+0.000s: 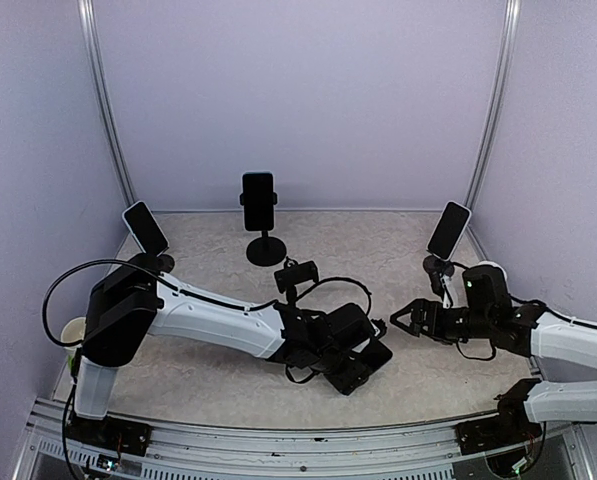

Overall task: Place the phone on the phone stand
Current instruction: Pick up the phone from the center of the board, then pass from the left arm to the right

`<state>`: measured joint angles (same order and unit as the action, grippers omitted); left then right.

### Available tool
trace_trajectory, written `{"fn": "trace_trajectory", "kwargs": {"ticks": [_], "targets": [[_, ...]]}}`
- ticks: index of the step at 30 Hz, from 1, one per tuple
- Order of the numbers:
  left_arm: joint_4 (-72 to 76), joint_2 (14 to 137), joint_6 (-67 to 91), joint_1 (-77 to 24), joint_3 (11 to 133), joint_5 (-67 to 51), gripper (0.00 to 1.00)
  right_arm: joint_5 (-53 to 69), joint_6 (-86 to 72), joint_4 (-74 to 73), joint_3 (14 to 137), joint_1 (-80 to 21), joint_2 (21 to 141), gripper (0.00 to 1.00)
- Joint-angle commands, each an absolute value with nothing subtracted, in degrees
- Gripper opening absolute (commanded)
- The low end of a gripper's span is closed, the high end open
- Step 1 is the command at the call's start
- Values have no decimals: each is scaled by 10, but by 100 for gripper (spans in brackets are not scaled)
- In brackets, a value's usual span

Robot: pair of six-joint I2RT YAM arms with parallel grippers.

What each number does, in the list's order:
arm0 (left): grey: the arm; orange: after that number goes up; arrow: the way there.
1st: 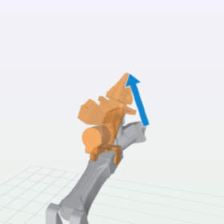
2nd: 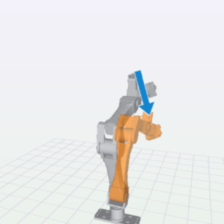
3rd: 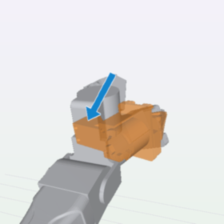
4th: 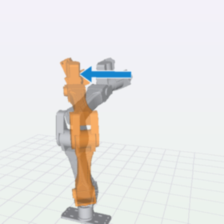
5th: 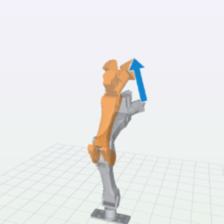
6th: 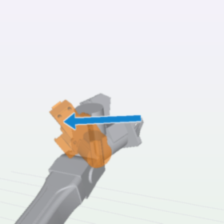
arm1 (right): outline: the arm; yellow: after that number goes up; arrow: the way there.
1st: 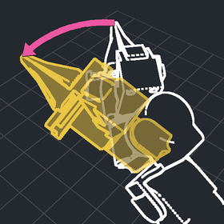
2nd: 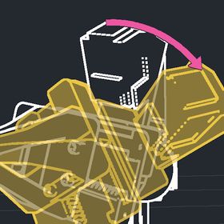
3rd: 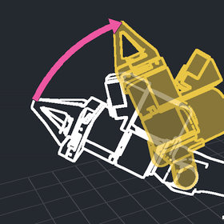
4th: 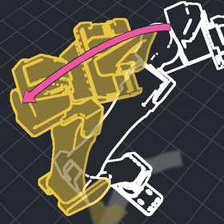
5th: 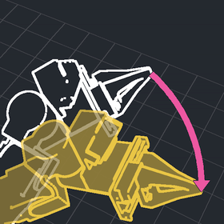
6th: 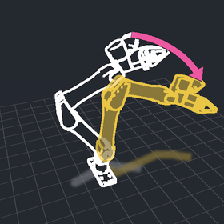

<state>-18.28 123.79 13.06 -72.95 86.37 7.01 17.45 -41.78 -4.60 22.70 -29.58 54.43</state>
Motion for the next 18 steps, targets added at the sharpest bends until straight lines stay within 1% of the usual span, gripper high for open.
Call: {"fn": "trace_trajectory", "kwargs": {"ticks": [1, 11, 18], "targets": [[-159, 1195, 135, -732, 864, 87, 64, 199, -434, -11, 211, -284, 553, 100], [-150, 1170, 134, -733, 865, 96, 63, 238, -454, 32, 195, -270, 562, 99], [-145, 1154, 132, -734, 869, 99, 64, 290, -469, 85, 185, -267, 588, 98]]}}
